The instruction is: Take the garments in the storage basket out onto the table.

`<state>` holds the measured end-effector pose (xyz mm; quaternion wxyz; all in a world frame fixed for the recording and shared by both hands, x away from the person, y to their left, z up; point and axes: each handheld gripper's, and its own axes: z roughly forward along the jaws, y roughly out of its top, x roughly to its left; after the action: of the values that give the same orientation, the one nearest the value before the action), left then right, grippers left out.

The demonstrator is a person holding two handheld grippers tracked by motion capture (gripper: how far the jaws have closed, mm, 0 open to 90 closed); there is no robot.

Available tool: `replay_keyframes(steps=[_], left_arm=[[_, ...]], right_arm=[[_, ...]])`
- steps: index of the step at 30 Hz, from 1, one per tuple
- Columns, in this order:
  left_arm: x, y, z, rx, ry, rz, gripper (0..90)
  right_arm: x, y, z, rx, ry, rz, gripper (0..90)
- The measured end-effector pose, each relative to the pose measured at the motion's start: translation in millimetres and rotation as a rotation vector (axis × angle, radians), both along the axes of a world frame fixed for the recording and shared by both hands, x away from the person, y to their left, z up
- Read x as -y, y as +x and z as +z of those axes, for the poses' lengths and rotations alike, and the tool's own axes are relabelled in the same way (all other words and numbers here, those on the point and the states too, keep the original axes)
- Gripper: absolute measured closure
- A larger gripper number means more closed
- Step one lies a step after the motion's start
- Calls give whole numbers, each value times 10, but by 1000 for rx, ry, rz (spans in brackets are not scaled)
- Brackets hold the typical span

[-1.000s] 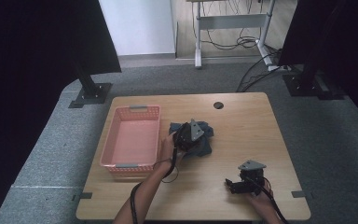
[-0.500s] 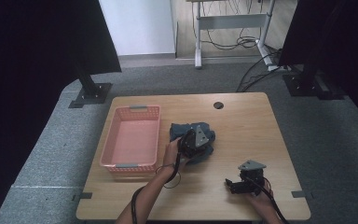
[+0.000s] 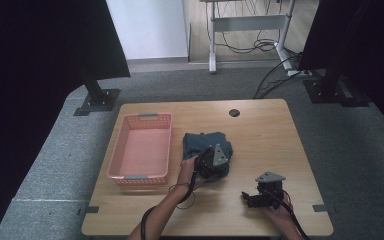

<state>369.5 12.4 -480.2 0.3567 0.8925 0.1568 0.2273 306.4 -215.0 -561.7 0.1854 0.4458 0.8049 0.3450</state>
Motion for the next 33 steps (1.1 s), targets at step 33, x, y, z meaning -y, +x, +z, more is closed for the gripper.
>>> replay_keyframes(steps=[33], left_arm=[[-14, -108, -162, -123, 29, -129, 285]], right_arm=[[0, -1, 1, -1, 0, 0, 25]])
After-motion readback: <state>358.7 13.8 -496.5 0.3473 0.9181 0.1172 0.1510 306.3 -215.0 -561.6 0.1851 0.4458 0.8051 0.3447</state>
